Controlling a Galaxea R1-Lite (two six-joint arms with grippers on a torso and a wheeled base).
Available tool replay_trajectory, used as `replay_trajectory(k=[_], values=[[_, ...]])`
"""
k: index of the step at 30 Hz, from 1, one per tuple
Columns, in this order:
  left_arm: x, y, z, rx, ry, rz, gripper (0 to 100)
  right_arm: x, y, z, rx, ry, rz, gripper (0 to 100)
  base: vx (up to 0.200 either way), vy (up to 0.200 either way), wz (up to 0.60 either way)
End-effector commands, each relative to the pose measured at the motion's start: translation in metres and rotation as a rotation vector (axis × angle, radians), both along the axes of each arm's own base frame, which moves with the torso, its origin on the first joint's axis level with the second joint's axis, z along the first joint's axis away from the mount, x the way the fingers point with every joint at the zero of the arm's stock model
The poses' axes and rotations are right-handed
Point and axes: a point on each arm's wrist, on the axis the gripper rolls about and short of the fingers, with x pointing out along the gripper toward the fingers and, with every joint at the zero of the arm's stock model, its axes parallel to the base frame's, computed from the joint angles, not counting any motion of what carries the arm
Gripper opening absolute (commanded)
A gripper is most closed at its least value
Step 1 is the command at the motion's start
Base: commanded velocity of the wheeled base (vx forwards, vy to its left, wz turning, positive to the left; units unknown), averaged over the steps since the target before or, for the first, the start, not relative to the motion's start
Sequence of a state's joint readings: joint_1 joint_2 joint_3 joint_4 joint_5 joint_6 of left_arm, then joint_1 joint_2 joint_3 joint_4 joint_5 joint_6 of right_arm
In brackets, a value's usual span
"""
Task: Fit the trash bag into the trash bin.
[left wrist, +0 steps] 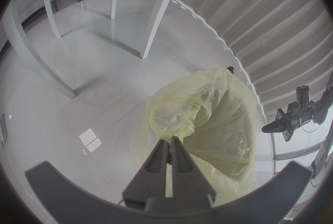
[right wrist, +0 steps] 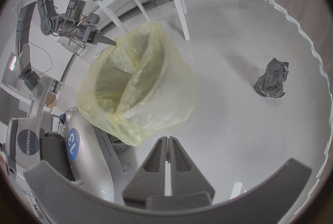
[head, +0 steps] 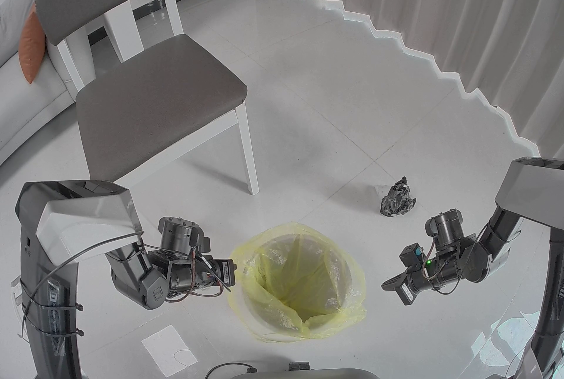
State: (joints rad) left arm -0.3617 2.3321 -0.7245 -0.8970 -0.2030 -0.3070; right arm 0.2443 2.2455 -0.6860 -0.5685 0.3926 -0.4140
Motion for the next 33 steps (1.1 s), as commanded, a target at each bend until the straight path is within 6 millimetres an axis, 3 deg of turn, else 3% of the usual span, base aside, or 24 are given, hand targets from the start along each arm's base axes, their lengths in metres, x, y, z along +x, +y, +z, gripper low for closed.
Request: replay_trajectory(k=[1, 6, 17, 33], values=[[-0.006, -0.002, 0.015, -0.019, -0.022, -0.004, 0, -0.001, 0.000, 0.000, 0.001, 0.002, 0.002, 0, 0.000, 0.000, 0.00], [-0.010, -0.003, 0.016, -0.019, -0.016, -0.011, 0, -0.001, 0.000, -0.001, 0.000, 0.006, 0.002, 0, 0.000, 0.000, 0.00], [-0.001, -0.002, -0.014, 0.009, 0.034, -0.002, 0, 0.002, -0.005, -0.002, 0.018, 0.006, 0.002, 0, 0.000, 0.000, 0.00], [0.014, -0.002, -0.035, 0.022, 0.052, 0.010, 0, 0.022, -0.007, -0.026, 0.056, 0.033, -0.002, 0, 0.000, 0.000, 0.00]])
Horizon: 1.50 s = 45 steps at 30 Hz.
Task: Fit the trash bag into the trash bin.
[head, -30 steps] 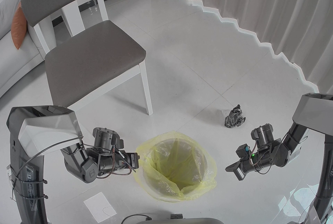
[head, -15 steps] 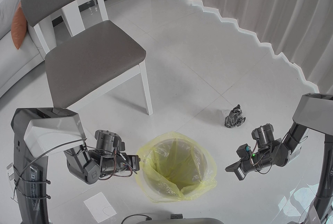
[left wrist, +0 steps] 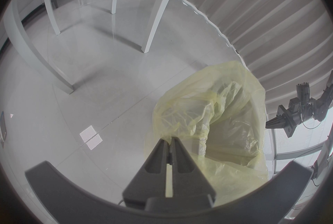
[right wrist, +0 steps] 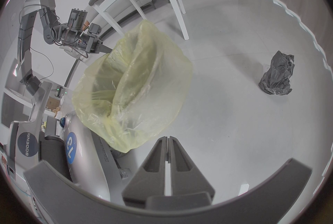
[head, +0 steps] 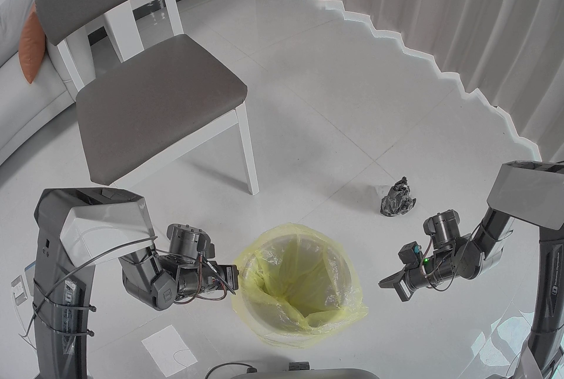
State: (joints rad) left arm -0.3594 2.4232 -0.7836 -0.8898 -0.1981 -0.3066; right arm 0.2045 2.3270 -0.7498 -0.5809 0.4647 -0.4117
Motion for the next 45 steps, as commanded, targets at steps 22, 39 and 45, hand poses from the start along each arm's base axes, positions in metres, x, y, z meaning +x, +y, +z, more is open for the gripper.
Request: replay_trajectory(k=[22, 39, 45], values=[[0.006, 0.001, 0.020, 0.027, -0.002, -0.025, 0, 0.010, -0.003, -0.008, 0.002, 0.000, -0.014, 0, 0.000, 0.000, 0.00], [-0.003, -0.002, 0.036, 0.019, -0.025, -0.038, 0, 0.000, -0.005, 0.015, 0.136, -0.046, 0.060, 100, 0.000, 0.000, 0.00], [-0.005, -0.006, 0.038, 0.011, -0.038, -0.051, 0, 0.000, 0.002, 0.022, 0.140, -0.077, 0.084, 100, 0.000, 0.000, 0.00]])
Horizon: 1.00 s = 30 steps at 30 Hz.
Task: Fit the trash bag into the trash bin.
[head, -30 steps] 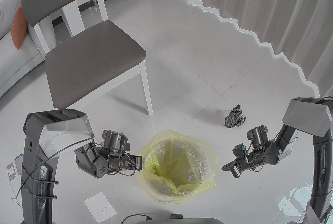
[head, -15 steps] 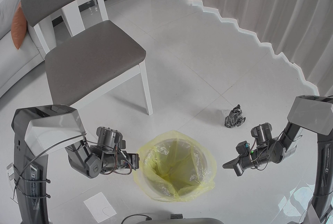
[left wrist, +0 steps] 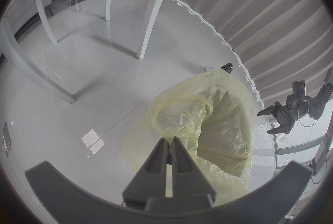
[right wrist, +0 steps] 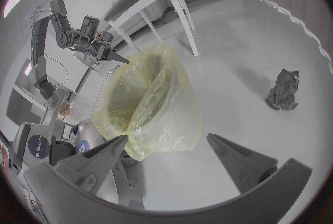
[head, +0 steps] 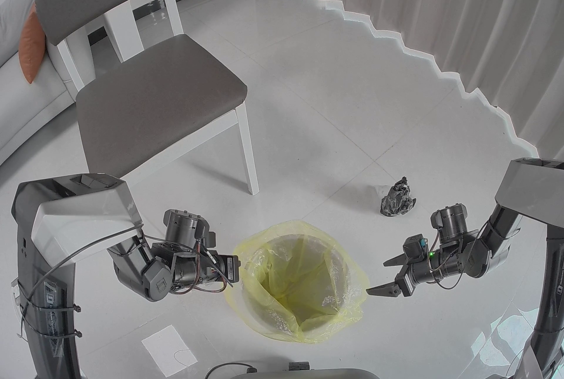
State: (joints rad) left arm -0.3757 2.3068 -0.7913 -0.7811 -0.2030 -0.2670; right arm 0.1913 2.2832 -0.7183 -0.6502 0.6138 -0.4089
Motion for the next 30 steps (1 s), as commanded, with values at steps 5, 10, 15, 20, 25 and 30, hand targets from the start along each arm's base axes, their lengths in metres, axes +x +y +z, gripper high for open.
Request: replay_trajectory(k=[5, 10, 15, 20, 25, 30], values=[[-0.005, -0.003, 0.003, -0.011, -0.028, -0.012, 0, 0.026, 0.013, 0.019, 0.019, -0.101, 0.014, 100, 0.000, 0.000, 0.00], [-0.006, -0.003, 0.004, -0.011, -0.033, -0.011, 0, 0.049, 0.030, 0.034, 0.044, -0.119, 0.023, 100, 0.000, 0.000, 0.00], [-0.007, -0.003, 0.006, -0.012, -0.036, -0.013, 0, 0.059, 0.043, 0.034, 0.046, -0.125, 0.047, 100, 0.000, 0.000, 0.00], [-0.009, -0.004, 0.007, -0.012, -0.036, -0.017, 0, 0.058, 0.059, 0.024, 0.041, -0.108, 0.084, 100, 0.000, 0.000, 0.00], [-0.009, -0.004, 0.009, -0.015, -0.038, -0.018, 0, 0.063, 0.063, 0.017, 0.040, -0.107, 0.087, 100, 0.000, 0.000, 0.00], [-0.010, -0.004, 0.009, -0.016, -0.039, -0.019, 0, 0.070, 0.063, 0.013, 0.043, -0.114, 0.085, 100, 0.000, 0.000, 0.00]])
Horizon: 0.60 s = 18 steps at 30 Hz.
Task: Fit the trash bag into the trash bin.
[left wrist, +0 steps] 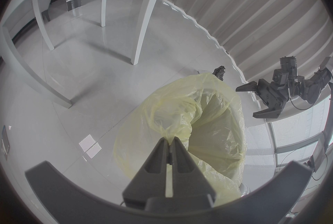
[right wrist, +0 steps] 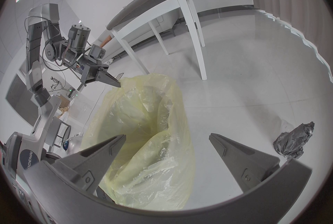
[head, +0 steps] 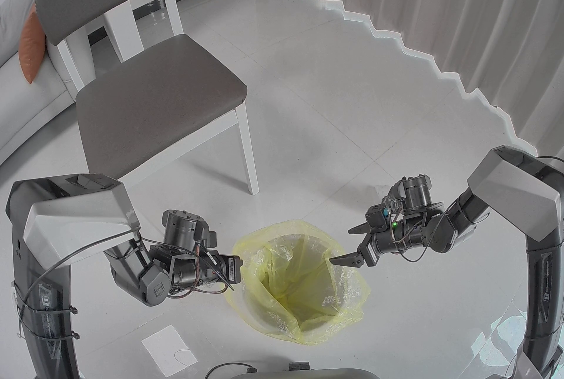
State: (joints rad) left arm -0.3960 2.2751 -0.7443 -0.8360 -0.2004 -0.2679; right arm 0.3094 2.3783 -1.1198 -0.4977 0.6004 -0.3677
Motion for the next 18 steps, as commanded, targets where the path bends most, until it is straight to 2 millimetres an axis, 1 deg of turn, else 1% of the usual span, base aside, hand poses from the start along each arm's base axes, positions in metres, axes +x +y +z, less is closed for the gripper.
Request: replay_trajectory(k=[1, 5, 6, 8, 18], values=[[-0.0002, -0.0004, 0.0017, -0.002, -0.004, -0.001, 0, 0.0041, 0.0015, -0.0082, -0.002, 0.007, 0.001, 100, 0.000, 0.000, 0.00], [-0.0002, -0.0005, 0.0011, -0.005, -0.001, -0.001, 0, 0.0061, 0.0049, -0.0129, -0.004, 0.008, 0.009, 100, 0.000, 0.000, 0.00], [-0.0002, -0.0005, 0.0011, -0.005, -0.001, -0.001, 0, 0.0060, 0.0062, -0.0126, -0.004, 0.006, 0.012, 0, 0.000, 0.000, 0.00], [0.0000, 0.0000, 0.0011, -0.005, -0.001, 0.001, 0, 0.0057, 0.0088, -0.0152, -0.004, 0.010, 0.018, 0, 0.000, 0.000, 0.00], [-0.0001, 0.0001, -0.0010, -0.002, 0.005, 0.001, 0, 0.0049, 0.0058, -0.0174, -0.007, 0.021, 0.012, 0, 0.000, 0.000, 0.00]])
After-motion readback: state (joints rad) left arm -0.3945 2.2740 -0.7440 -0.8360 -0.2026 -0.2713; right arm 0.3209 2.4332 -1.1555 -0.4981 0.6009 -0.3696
